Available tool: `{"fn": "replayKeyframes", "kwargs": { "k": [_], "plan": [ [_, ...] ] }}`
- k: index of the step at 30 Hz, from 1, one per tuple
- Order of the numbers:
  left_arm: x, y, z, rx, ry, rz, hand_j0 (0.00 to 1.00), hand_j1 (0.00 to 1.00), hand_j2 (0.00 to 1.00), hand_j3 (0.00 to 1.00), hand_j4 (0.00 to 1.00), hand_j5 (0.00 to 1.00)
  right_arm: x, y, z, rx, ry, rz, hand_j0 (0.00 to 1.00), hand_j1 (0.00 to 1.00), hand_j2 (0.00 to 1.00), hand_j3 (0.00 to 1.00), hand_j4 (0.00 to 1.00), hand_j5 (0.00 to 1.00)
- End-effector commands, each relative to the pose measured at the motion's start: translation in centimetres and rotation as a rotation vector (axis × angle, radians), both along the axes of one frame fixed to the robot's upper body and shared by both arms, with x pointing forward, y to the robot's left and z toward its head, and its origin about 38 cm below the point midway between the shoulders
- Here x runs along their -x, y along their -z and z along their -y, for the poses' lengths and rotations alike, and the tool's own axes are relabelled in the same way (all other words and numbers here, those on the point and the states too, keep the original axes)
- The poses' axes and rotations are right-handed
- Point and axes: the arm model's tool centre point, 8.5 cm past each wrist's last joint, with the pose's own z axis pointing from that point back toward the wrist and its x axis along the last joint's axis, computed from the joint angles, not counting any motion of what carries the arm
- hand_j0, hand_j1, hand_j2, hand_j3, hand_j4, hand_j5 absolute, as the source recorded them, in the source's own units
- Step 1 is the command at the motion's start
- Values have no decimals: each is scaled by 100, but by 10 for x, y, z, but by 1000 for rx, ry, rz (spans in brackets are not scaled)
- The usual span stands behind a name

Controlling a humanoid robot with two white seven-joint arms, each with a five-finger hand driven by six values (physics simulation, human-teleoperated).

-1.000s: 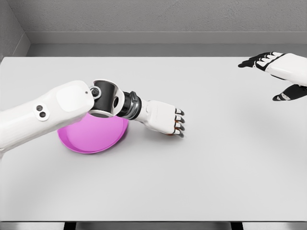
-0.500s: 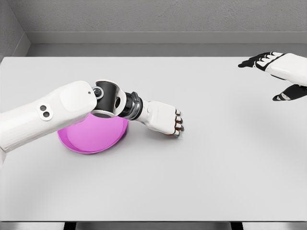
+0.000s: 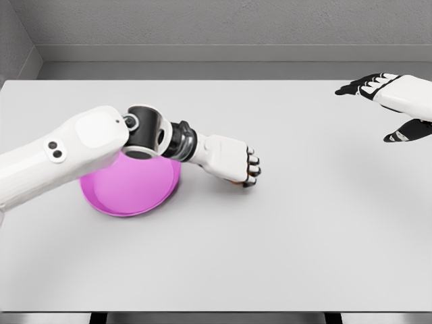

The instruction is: Put the apple on the plate with both arms

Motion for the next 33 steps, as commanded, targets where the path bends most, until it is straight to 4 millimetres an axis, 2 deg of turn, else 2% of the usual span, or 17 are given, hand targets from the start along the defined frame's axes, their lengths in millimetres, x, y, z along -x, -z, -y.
{"fn": "replayKeyframes", "kwargs": {
  "k": [1, 3, 9, 14, 17, 20, 24, 25, 27, 29, 33],
  "plan": [
    [-5, -7, -8, 53, -41, -56, 14, 14, 14, 14, 14, 14, 0, 0, 1, -3, 2, -1, 100, 100, 100, 100, 100, 100],
    [-15, -22, -23, 111, -95, -57, 14, 14, 14, 14, 14, 14, 0, -1, 1, -3, 2, 0, 100, 100, 100, 100, 100, 100],
    [-35, -48, -106, 162, -271, -62, 14, 14, 14, 14, 14, 14, 0, -1, 1, -3, 2, 0, 100, 100, 100, 100, 100, 100],
    [-20, -60, -156, 139, -317, -46, 14, 14, 14, 14, 14, 14, 0, -1, 1, -3, 2, 0, 100, 100, 100, 100, 100, 100],
    [-2, -50, -183, 109, -341, -66, 14, 14, 14, 14, 14, 14, 0, 0, 1, -3, 2, -1, 100, 100, 100, 100, 100, 100],
    [8, -38, -205, 85, -381, -95, 14, 14, 14, 14, 14, 14, 0, -1, 0, -2, 1, 1, 100, 100, 100, 100, 100, 100],
    [9, -33, -210, 79, -394, -104, 18, 18, 18, 18, 18, 18, 0, -1, 0, -2, 1, 1, 100, 100, 100, 100, 100, 100],
    [8, -33, -210, 78, -397, -106, 21, 21, 21, 21, 21, 21, 0, -1, 0, -2, 1, 1, 100, 100, 100, 100, 100, 100],
    [8, -30, -207, 73, -391, -106, 42, 42, 42, 42, 42, 42, 0, -1, 0, -2, 1, 1, 100, 100, 100, 100, 100, 100],
    [7, -27, -208, 68, -395, -106, 100, 100, 100, 100, 100, 100, 0, -1, 0, -2, 1, 1, 100, 100, 100, 100, 100, 100],
    [4, -25, -213, 64, -412, -109, 100, 100, 100, 100, 100, 100, 0, -1, 1, -3, 2, 0, 100, 100, 100, 100, 100, 100]
  ]
}}
